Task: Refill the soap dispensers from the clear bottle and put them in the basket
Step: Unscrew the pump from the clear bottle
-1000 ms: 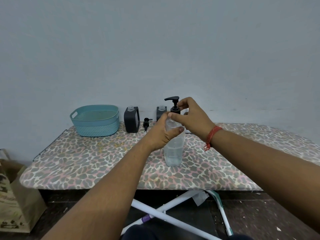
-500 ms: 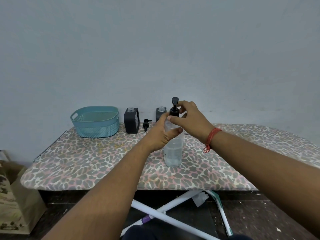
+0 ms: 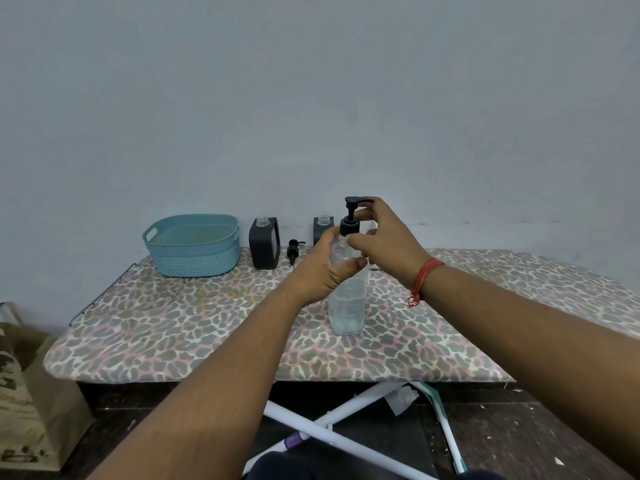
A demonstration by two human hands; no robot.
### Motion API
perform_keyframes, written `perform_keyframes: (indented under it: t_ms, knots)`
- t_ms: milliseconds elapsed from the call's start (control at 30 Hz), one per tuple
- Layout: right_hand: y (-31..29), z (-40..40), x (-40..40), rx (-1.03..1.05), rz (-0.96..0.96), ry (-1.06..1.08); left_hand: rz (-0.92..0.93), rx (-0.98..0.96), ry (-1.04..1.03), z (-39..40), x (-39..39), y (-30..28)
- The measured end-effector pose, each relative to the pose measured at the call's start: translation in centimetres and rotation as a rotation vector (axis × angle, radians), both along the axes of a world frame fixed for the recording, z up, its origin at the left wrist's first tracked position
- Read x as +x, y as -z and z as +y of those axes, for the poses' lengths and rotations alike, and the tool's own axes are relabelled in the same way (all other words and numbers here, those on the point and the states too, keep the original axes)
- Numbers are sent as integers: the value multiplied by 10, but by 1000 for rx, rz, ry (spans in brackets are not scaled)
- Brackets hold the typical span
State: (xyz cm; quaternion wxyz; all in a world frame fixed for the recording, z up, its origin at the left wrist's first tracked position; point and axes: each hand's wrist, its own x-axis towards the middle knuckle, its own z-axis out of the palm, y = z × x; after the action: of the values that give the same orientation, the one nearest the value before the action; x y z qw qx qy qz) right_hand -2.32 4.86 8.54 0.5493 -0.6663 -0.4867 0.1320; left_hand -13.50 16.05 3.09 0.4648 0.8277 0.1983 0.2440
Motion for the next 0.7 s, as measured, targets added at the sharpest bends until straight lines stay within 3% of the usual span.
perform_keyframes:
  t_ms: [267, 700]
  knots:
    - [0, 9, 0, -26, -121, 135, 29, 17, 6, 3, 2, 2]
    - [-75, -23, 15, 433, 73, 275, 75, 62, 22, 0, 2, -5]
